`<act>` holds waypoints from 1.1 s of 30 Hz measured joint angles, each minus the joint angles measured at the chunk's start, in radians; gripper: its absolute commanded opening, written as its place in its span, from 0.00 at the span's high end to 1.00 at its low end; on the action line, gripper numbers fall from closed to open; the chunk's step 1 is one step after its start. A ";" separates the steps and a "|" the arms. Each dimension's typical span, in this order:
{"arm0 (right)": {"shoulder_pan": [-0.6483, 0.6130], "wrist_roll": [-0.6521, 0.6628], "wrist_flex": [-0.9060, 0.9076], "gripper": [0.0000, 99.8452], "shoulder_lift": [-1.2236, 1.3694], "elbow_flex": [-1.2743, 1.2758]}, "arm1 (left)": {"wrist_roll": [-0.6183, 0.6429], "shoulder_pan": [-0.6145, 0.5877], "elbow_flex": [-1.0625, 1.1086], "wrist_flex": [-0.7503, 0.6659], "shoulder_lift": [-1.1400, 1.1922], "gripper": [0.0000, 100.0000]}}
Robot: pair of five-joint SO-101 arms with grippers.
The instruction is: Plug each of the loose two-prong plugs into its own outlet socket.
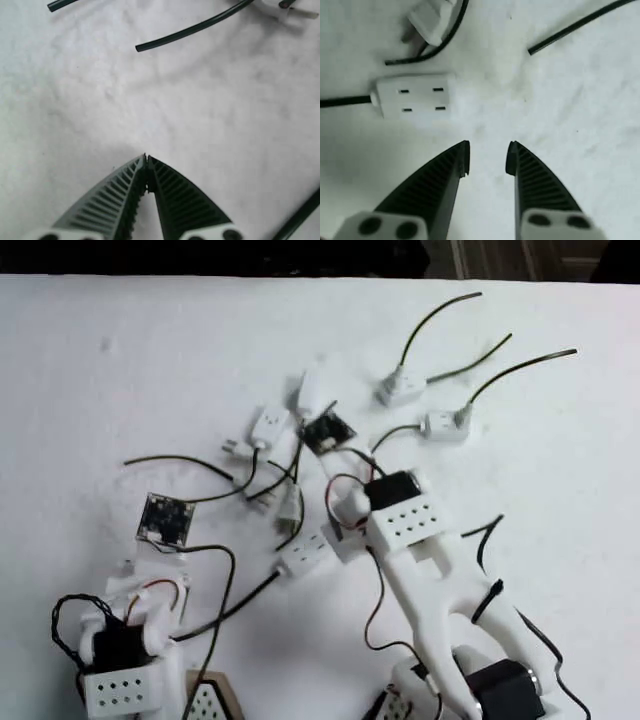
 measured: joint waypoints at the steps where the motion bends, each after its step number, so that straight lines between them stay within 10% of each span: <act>1: -0.014 -0.023 0.000 0.87 0.000 -0.023 | 0.000 0.000 0.000 0.000 0.000 0.98; 33: -0.106 -0.281 0.000 0.87 0.347 -0.311 | 0.000 0.000 0.000 0.000 0.000 0.98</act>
